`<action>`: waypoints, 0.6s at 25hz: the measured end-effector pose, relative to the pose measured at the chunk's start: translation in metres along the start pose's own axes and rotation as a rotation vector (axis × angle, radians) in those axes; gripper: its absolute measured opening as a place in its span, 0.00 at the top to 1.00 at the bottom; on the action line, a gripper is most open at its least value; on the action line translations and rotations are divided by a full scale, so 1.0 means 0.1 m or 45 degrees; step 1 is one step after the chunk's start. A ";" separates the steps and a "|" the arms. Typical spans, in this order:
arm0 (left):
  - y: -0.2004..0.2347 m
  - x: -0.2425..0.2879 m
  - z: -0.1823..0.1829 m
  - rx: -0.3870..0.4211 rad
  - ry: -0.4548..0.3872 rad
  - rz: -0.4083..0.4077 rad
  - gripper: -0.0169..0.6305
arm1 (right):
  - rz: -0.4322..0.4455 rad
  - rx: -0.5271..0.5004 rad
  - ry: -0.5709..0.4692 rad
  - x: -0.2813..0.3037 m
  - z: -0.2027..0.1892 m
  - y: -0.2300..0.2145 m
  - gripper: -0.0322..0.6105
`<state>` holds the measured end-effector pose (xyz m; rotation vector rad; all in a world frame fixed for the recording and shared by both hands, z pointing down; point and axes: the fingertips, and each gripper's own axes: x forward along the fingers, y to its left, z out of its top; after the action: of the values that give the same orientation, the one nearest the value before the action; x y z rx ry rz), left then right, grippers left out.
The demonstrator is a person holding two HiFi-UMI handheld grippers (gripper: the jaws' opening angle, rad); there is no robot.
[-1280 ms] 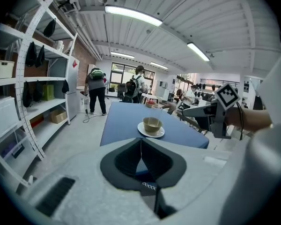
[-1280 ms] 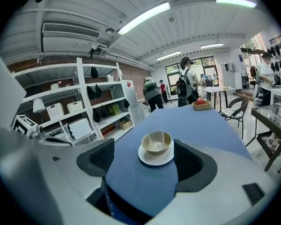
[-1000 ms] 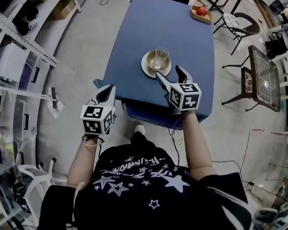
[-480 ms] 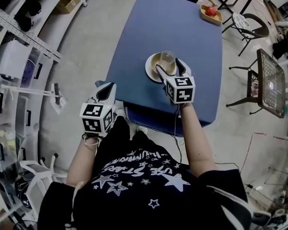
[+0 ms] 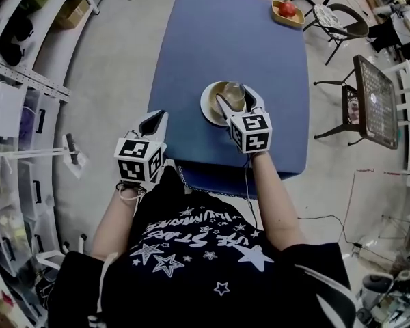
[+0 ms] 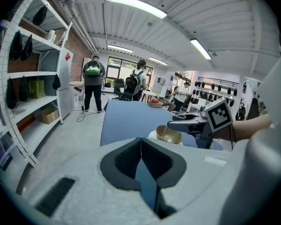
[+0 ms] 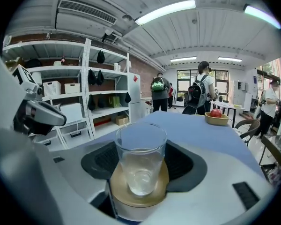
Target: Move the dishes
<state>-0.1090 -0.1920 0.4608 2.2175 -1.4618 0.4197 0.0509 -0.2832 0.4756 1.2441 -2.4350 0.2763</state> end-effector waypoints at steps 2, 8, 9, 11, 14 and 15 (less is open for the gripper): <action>0.06 0.06 0.02 0.007 0.009 -0.020 0.94 | -0.013 -0.010 -0.015 0.01 0.02 -0.01 0.50; 0.20 0.19 0.04 -0.003 0.031 -0.071 0.94 | -0.019 -0.029 -0.003 0.03 0.02 0.02 0.51; 0.21 0.21 0.05 0.000 0.033 -0.080 0.94 | -0.020 -0.042 0.006 0.03 0.02 0.03 0.51; 0.22 0.25 0.08 0.008 0.034 -0.099 0.94 | -0.021 -0.068 0.020 0.02 0.04 0.05 0.51; 0.21 0.30 0.14 0.014 0.027 -0.124 0.94 | -0.023 -0.049 -0.008 -0.06 0.17 0.05 0.51; 0.21 0.32 0.16 0.016 0.025 -0.132 0.94 | -0.025 -0.033 -0.024 -0.10 0.24 0.04 0.51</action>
<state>-0.1158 -0.2319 0.4668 2.2803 -1.3308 0.4160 0.0470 -0.2817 0.4498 1.2641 -2.4332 0.2276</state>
